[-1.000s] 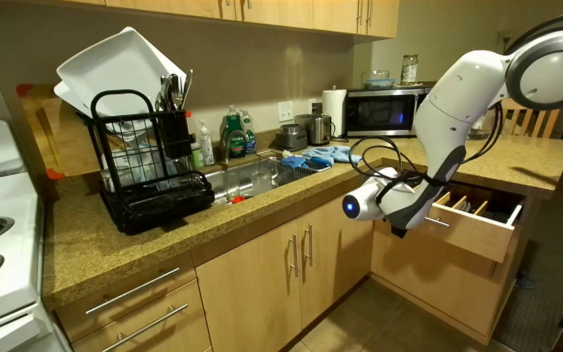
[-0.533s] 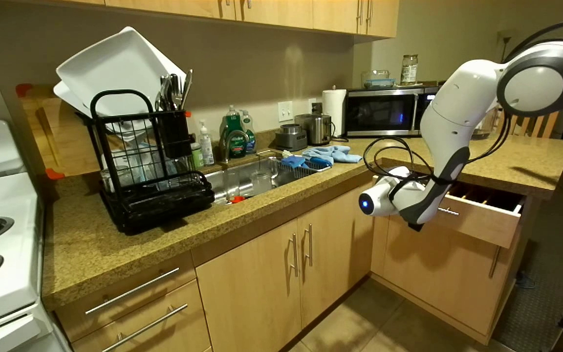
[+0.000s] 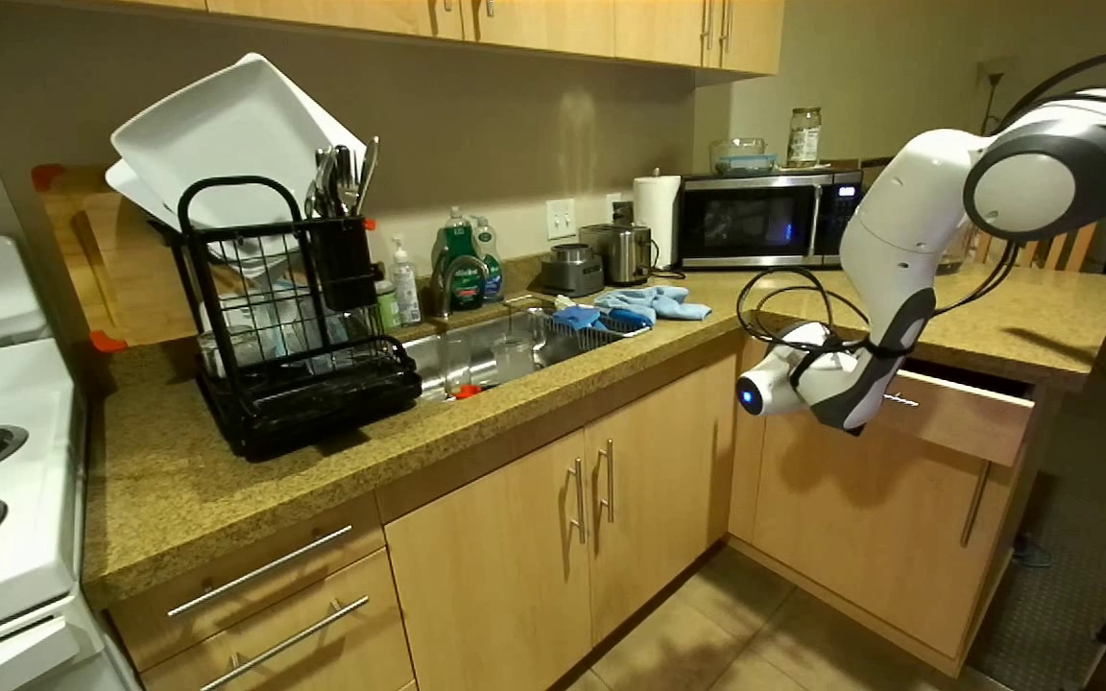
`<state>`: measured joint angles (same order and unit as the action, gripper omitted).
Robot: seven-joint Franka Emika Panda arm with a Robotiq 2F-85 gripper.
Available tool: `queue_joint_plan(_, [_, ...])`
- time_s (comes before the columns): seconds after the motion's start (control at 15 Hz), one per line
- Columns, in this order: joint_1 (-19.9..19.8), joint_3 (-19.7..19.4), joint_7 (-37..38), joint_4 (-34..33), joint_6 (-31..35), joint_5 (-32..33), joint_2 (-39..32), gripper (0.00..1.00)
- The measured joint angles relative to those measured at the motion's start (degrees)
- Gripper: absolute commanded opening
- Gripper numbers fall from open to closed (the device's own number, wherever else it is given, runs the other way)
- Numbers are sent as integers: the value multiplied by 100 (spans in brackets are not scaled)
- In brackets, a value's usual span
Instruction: Push closed the open top drawer
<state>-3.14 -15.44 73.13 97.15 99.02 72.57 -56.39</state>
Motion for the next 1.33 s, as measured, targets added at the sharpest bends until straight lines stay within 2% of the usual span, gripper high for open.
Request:
queue_joint_plan(0.2, [-308,-134,0,-93,-152,149,-90,0])
queue_joint_plan(0.47, [-538,2,0,-197,-138,157,-82,0])
queue_joint_plan(0.67, [-454,304,0,-180,-99,191,59,0])
queue_joint_plan(0.87, [-203,633,0,5,75,262,347,0])
queue_joint_plan(1.13, [-72,1220,-123,426,629,161,883,0])
queue_joint_plan(1.33, [-104,1348,-491,602,1313,152,1078,0])
